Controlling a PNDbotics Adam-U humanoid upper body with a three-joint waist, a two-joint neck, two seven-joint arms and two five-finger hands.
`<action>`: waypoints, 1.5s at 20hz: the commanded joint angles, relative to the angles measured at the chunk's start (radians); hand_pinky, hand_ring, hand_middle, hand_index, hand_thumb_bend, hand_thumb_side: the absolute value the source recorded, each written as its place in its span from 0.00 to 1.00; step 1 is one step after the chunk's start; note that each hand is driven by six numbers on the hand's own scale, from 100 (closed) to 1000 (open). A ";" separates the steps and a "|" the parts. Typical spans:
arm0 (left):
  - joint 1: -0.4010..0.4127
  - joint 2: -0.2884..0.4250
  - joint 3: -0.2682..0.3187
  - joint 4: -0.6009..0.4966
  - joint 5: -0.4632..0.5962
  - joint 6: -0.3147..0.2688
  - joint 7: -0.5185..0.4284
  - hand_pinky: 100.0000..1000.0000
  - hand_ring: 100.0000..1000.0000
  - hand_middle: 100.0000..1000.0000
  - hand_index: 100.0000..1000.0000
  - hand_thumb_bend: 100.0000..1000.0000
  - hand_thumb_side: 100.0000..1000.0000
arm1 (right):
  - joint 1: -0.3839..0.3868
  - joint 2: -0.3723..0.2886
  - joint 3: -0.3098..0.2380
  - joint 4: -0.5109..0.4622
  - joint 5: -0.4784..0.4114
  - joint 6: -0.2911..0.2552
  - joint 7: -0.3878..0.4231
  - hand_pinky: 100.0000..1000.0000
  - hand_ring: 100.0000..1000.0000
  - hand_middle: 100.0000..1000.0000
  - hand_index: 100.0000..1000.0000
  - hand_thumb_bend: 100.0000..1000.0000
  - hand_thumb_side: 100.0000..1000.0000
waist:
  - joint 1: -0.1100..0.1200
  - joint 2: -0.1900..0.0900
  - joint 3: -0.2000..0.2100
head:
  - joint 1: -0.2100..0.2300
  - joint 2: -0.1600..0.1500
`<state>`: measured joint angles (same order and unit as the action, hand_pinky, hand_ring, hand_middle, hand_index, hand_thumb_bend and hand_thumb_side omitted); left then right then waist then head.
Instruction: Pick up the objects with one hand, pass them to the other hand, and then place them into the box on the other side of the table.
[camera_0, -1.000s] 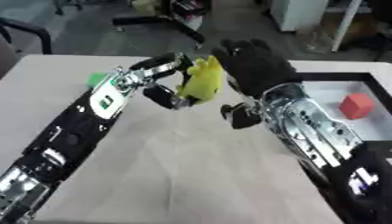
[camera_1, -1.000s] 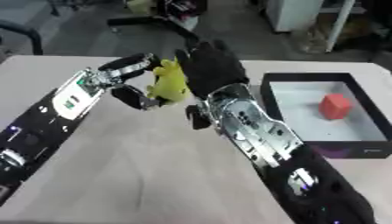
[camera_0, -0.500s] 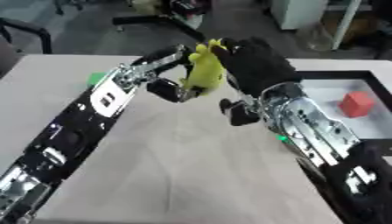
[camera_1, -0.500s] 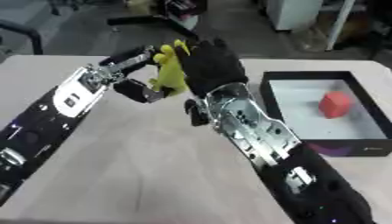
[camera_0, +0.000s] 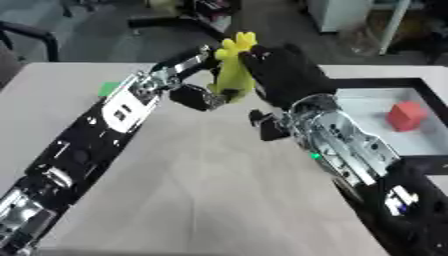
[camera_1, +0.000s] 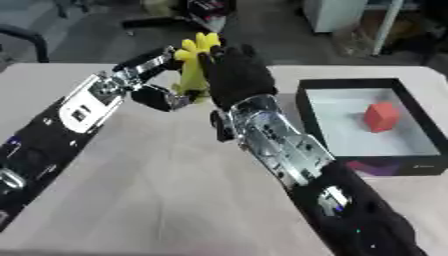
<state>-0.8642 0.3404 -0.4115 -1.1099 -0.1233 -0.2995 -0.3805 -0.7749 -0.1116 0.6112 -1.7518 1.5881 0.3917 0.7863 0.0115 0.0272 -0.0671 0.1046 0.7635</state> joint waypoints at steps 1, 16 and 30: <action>-0.017 0.005 0.002 -0.012 0.031 0.025 -0.001 0.60 0.36 0.29 0.37 0.00 0.12 | -0.014 0.008 -0.003 0.014 0.074 0.001 -0.035 1.00 0.90 0.93 0.97 0.23 0.05 | 0.003 -0.015 0.002 | -0.004 0.001; -0.054 0.076 0.009 0.043 0.014 -0.054 -0.020 0.60 0.37 0.29 0.38 0.00 0.10 | -0.015 0.020 0.009 0.065 0.241 -0.059 -0.045 1.00 0.91 0.94 0.95 0.30 0.00 | 0.004 -0.016 -0.003 | 0.001 -0.007; -0.088 0.116 0.012 0.072 -0.063 -0.179 -0.020 0.61 0.37 0.29 0.37 0.02 0.08 | -0.019 -0.003 0.014 0.015 0.218 -0.126 -0.017 1.00 0.92 0.94 0.96 0.34 0.00 | 0.008 -0.018 -0.011 | 0.004 -0.009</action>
<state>-0.9240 0.4240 -0.4131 -1.0293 -0.1822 -0.4693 -0.4046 -0.7751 -0.1023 0.6292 -1.7122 1.8113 0.2696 0.7633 0.0170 0.0262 -0.0764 0.1057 0.7631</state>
